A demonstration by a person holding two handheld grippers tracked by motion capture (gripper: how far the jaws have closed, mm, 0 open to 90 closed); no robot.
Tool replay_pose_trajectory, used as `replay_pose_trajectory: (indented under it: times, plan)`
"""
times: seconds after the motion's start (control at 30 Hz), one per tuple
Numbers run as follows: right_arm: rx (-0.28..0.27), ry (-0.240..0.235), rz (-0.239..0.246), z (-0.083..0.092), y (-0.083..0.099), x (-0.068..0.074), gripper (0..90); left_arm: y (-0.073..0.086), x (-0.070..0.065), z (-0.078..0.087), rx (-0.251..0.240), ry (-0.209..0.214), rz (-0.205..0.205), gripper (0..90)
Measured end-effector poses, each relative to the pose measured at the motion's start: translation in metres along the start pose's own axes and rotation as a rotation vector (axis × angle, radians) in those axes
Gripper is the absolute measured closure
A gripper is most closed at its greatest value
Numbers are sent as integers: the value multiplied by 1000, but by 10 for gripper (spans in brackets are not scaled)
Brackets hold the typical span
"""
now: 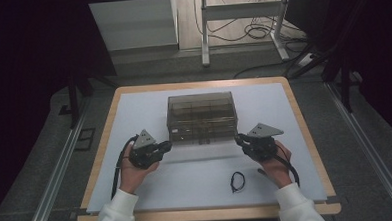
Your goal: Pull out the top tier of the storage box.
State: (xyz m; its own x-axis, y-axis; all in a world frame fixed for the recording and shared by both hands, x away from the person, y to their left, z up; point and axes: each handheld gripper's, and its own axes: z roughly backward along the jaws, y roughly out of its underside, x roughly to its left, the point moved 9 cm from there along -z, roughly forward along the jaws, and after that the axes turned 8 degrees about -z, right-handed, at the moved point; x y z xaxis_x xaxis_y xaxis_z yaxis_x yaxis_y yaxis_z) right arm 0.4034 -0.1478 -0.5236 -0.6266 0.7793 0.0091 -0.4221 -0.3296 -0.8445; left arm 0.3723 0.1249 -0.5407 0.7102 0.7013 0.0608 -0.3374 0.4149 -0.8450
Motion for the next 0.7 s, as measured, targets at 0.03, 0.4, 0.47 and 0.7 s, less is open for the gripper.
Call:
replay_pose_trajectory:
  times: [0.03,0.4,0.47,0.7]
  plan:
    - [-1,-2,0,0,0,1,756,0,0,0,-1,0,1,803]
    - [-4,-10,3,6,6,6,756,4,-6,4,-4,7,-3,800]
    - [-6,-13,5,7,7,7,756,5,-7,5,-5,7,-4,800]
    - [-10,-11,10,9,10,9,756,7,-10,6,-6,12,0,797]
